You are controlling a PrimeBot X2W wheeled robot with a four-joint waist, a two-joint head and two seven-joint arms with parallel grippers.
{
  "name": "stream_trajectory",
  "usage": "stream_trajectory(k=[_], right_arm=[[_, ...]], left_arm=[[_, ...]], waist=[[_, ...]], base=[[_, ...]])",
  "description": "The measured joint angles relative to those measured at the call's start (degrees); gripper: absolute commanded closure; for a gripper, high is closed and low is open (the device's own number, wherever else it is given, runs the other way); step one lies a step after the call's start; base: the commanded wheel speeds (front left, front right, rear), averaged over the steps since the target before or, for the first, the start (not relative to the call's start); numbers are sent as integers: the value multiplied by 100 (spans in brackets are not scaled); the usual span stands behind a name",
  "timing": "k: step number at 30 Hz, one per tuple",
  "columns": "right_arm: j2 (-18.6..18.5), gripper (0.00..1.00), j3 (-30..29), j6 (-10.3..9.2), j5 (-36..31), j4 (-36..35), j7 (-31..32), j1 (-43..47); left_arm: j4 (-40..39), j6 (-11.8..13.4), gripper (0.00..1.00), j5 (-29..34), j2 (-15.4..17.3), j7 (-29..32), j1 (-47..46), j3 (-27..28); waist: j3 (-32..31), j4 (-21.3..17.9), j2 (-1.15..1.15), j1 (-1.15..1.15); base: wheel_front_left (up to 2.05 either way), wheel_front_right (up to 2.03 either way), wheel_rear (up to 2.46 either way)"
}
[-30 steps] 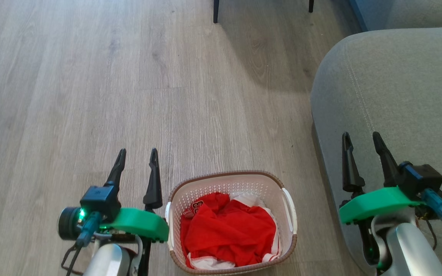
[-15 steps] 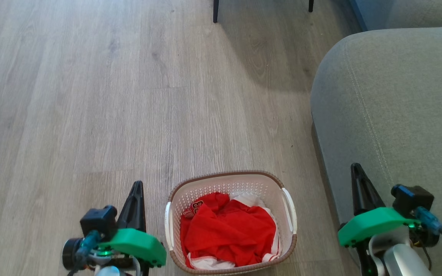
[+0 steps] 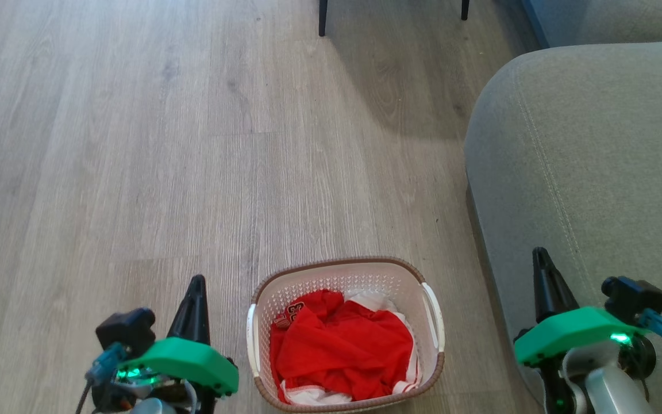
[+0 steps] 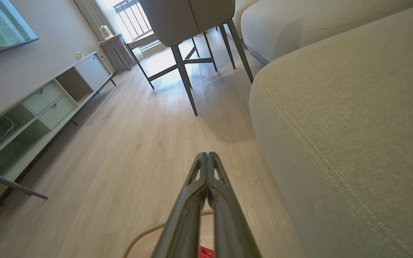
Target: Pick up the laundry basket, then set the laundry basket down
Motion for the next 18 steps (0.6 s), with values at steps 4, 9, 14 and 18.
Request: stream_trajectory(k=[4,9,14,18], right_arm=[[-1,100,-46,0,247,1,57,0],[-2,100,-75,0,498,2,109,0],[-4,100,-113,0,875,5,210,0],[-5,100,-144,0,1125,8,281,0]], left_arm=[[15,-5,100,-266,3,49,-15,48],[52,-67,100,-519,5,102,-55,75],[66,-125,100,-911,11,200,-94,186],[71,-172,100,-1166,20,252,-94,238]], waist=[[-6,-2,0,0],[-12,-4,0,0],[-20,-8,0,0],[-26,-10,0,0]], base=[[0,0,0],[0,0,0],[0,0,0],[0,0,0]])
